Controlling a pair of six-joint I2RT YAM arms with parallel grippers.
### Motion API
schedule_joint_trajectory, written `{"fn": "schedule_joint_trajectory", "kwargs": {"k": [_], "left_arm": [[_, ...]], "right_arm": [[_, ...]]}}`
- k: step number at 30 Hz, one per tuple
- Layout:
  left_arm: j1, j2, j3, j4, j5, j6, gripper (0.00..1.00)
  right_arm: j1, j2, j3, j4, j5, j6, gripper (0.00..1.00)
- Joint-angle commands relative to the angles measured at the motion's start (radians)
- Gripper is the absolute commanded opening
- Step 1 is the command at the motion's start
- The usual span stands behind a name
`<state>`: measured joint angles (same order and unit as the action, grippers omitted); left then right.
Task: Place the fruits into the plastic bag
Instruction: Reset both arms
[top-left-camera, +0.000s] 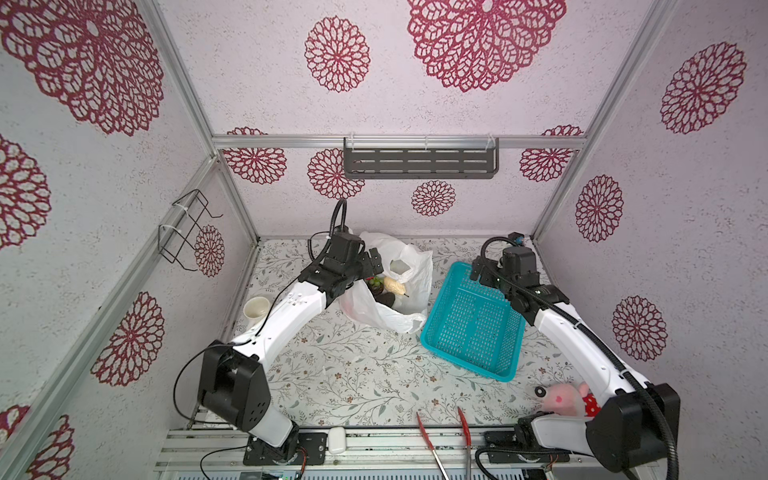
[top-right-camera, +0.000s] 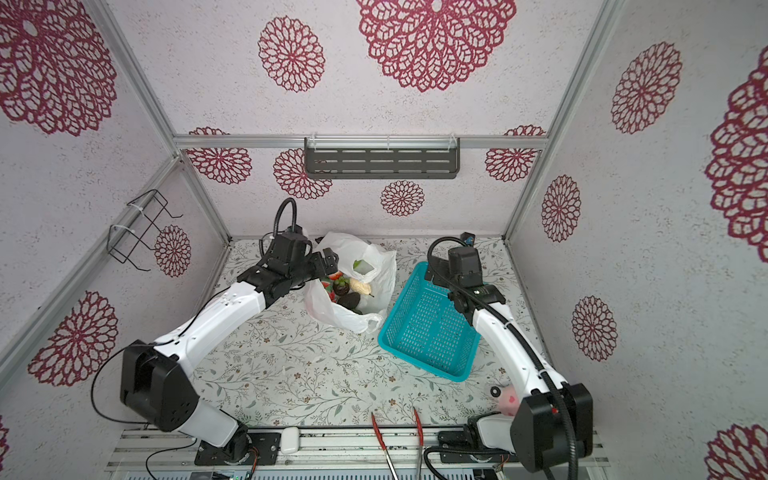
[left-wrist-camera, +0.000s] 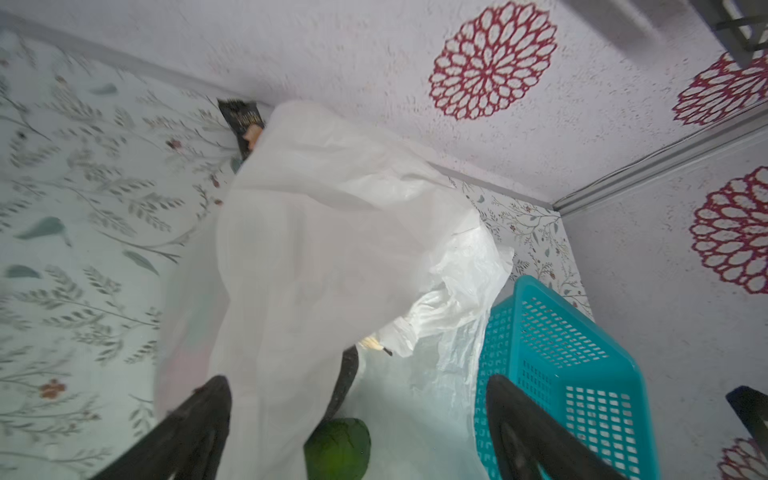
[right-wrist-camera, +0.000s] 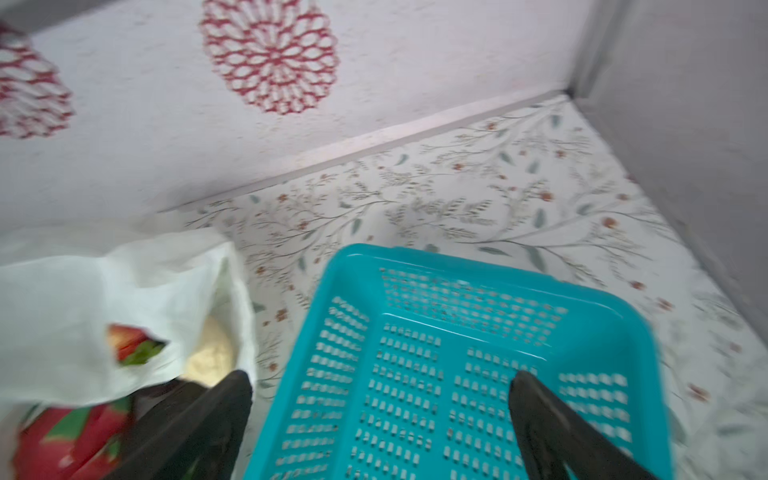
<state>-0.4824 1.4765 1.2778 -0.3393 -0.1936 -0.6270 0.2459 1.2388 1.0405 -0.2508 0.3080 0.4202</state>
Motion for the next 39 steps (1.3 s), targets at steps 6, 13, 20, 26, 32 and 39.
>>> {"fn": "schedule_joint_trajectory", "kwargs": {"k": [6, 13, 20, 26, 32, 39], "left_arm": [[0.126, -0.24, -0.211, 0.113, -0.504, 0.071, 0.97], [0.235, -0.163, -0.43, 0.256, -0.775, 0.072, 0.97], [0.276, 0.008, -0.416, 0.308, -0.821, 0.102, 0.97], [0.332, 0.044, -0.422, 0.472, -0.724, 0.234, 0.98], [0.363, -0.002, -0.466, 0.476, -0.673, 0.274, 0.97], [0.429, -0.029, -0.518, 0.495, -0.584, 0.327, 0.98]], "right_arm": [[-0.058, -0.162, -0.361, 0.433, 0.539, -0.121, 0.99], [-0.06, -0.074, -0.663, 0.84, 0.611, -0.179, 0.99], [-0.055, 0.101, -0.815, 1.312, 0.539, -0.343, 0.99], [-0.062, 0.253, -0.81, 1.489, 0.329, -0.452, 0.99], [-0.183, 0.326, -0.827, 1.587, 0.041, -0.407, 0.99], [-0.198, 0.298, -0.793, 1.462, 0.005, -0.389, 0.99]]}}
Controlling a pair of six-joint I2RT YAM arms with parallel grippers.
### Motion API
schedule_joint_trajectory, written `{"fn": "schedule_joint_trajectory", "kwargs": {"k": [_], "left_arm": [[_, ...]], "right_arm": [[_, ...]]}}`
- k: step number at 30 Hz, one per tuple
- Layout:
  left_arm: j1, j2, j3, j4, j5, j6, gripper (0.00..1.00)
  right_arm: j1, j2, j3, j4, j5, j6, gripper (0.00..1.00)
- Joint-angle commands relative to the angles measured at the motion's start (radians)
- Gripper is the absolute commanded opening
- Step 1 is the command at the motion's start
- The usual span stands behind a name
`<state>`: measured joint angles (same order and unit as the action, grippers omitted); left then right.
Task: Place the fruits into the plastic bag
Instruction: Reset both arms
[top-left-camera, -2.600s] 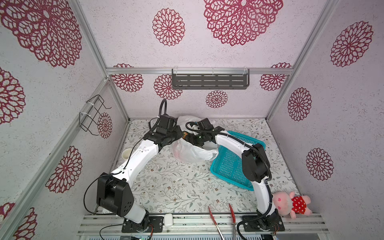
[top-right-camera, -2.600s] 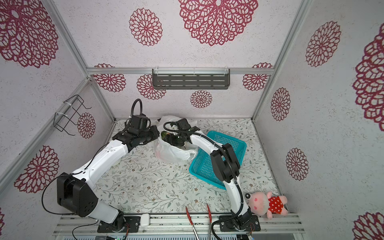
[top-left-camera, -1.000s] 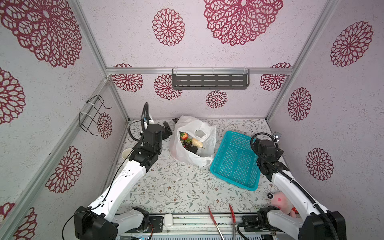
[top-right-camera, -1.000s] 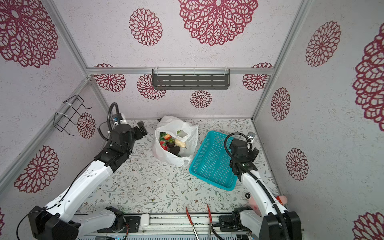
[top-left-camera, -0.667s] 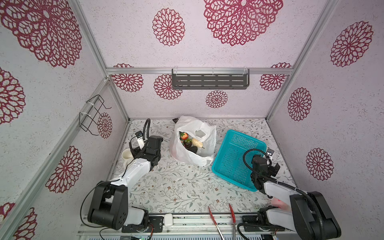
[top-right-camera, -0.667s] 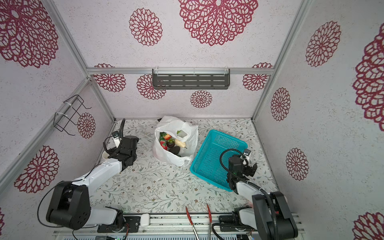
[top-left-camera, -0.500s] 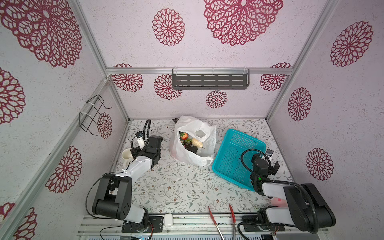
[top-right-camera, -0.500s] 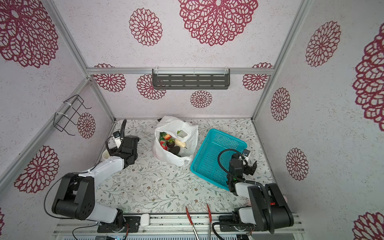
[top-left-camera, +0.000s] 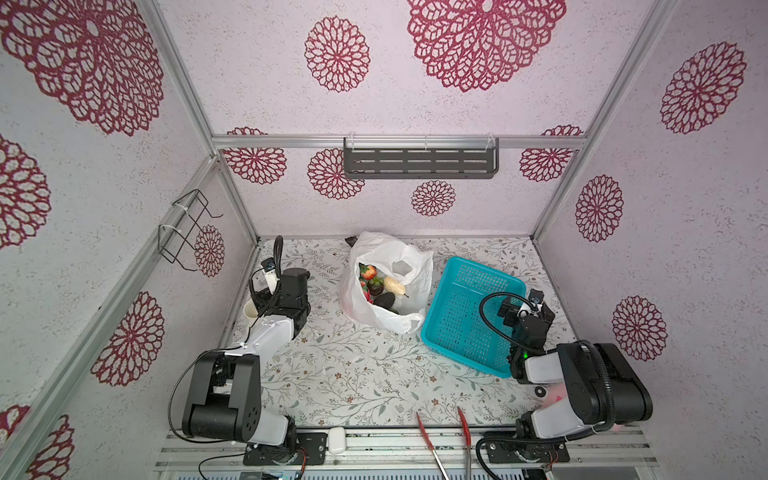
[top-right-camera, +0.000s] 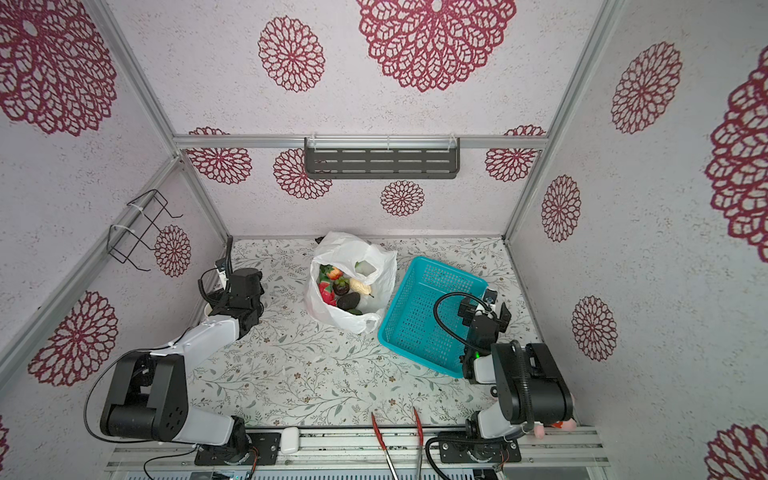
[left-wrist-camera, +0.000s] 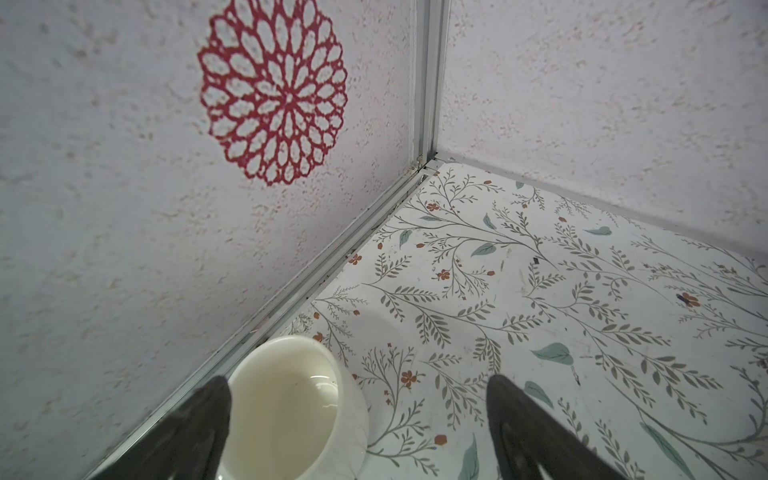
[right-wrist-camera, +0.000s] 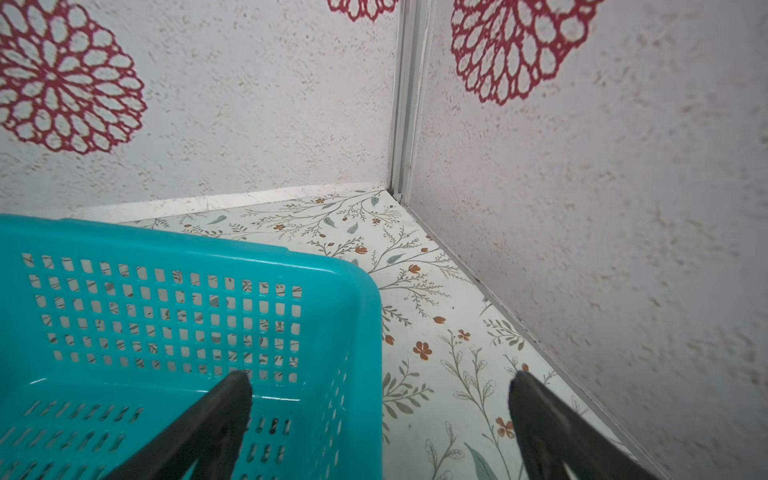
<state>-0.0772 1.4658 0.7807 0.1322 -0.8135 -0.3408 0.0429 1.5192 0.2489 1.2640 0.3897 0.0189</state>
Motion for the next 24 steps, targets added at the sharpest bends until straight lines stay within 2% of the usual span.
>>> {"fn": "schedule_joint_trajectory", "kwargs": {"k": [1, 8, 10, 11, 13, 16, 19, 22, 24], "left_arm": [[0.034, -0.015, -0.04, 0.042, 0.051, 0.047, 0.98], [0.072, 0.027, -0.228, 0.459, 0.119, 0.182, 0.98], [0.106, 0.049, -0.271, 0.558, 0.207, 0.171, 0.98], [0.127, 0.069, -0.305, 0.66, 0.261, 0.181, 0.98], [0.154, 0.038, -0.349, 0.661, 0.362, 0.147, 0.98], [0.166, 0.11, -0.441, 0.956, 0.419, 0.189, 0.98], [0.186, 0.07, -0.372, 0.737, 0.422, 0.134, 0.98], [0.178, 0.094, -0.382, 0.803, 0.416, 0.157, 0.98], [0.178, 0.085, -0.377, 0.772, 0.414, 0.154, 0.98]], "right_arm": [[0.008, 0.021, -0.001, -0.039, -0.071, 0.008, 0.99], [0.008, 0.022, -0.001, -0.04, -0.074, 0.008, 0.99], [0.008, 0.021, -0.002, -0.04, -0.074, 0.008, 0.99], [0.008, 0.017, -0.001, -0.047, -0.074, 0.009, 0.99], [0.008, 0.019, -0.001, -0.044, -0.075, 0.009, 0.99], [0.008, 0.017, -0.001, -0.049, -0.075, 0.009, 0.99], [0.008, 0.018, -0.001, -0.047, -0.075, 0.009, 0.99], [0.008, 0.021, 0.002, -0.048, -0.075, 0.01, 0.99], [0.008, 0.022, 0.004, -0.053, -0.077, 0.01, 0.99]]}}
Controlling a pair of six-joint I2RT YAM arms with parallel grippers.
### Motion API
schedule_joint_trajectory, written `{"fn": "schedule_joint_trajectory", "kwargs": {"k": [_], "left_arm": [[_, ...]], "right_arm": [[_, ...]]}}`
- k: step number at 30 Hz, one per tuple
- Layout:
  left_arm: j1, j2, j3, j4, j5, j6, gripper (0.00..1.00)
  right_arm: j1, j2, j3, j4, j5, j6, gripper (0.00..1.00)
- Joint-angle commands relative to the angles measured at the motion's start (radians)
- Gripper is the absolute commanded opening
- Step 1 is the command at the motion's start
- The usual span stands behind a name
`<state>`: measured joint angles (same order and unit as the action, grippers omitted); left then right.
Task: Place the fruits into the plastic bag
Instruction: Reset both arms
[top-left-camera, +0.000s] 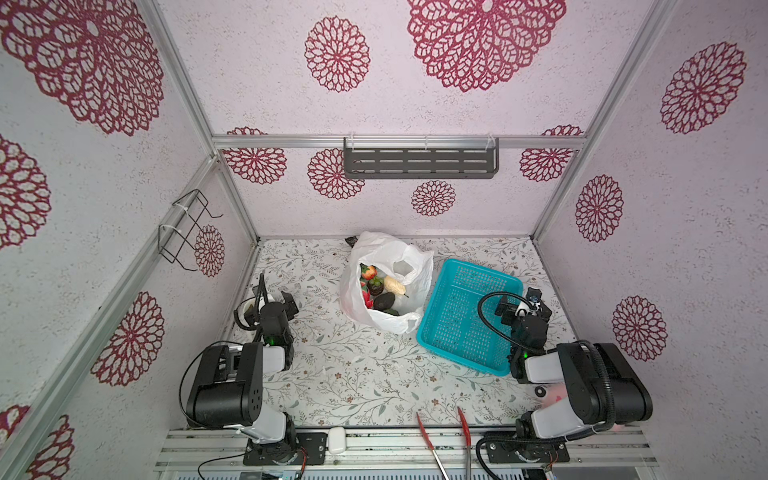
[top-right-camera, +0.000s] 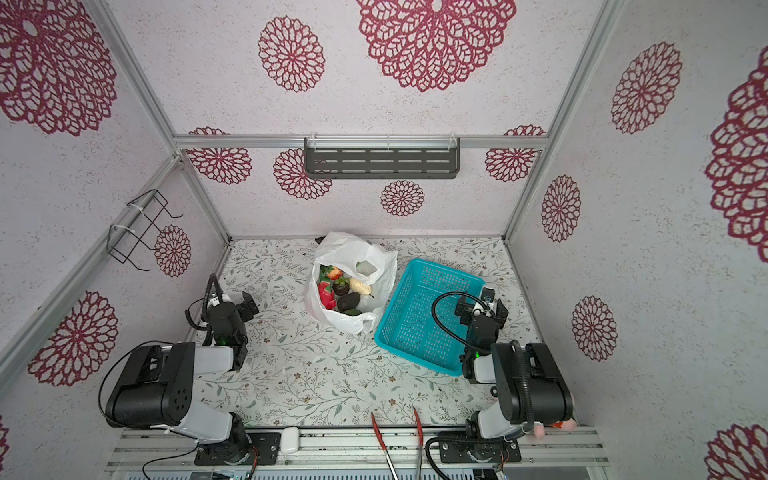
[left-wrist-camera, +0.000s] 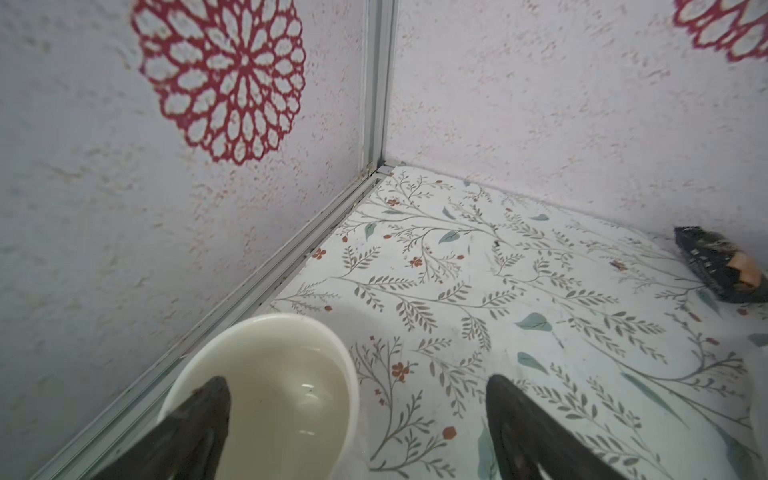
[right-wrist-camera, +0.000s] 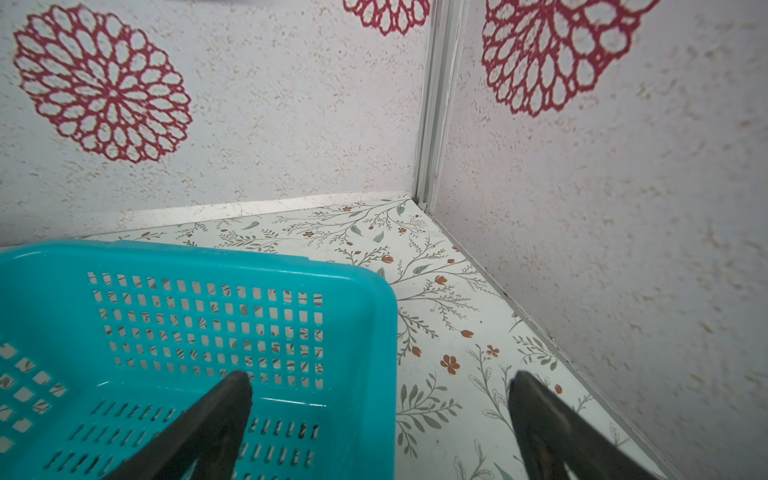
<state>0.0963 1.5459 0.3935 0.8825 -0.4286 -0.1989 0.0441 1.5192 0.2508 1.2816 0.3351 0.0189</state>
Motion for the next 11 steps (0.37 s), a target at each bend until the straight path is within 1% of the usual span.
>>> {"fn": "schedule_joint_trajectory", "kwargs": {"k": [1, 11], "left_arm": [[0.005, 0.007, 0.01, 0.027, 0.028, 0.012, 0.98], [0.005, 0.008, 0.009, 0.031, 0.029, 0.013, 0.97]], "right_arm": [[0.005, 0.021, 0.004, -0.073, -0.024, 0.013, 0.99], [-0.007, 0.017, 0.001, -0.074, -0.046, 0.016, 0.99]]}}
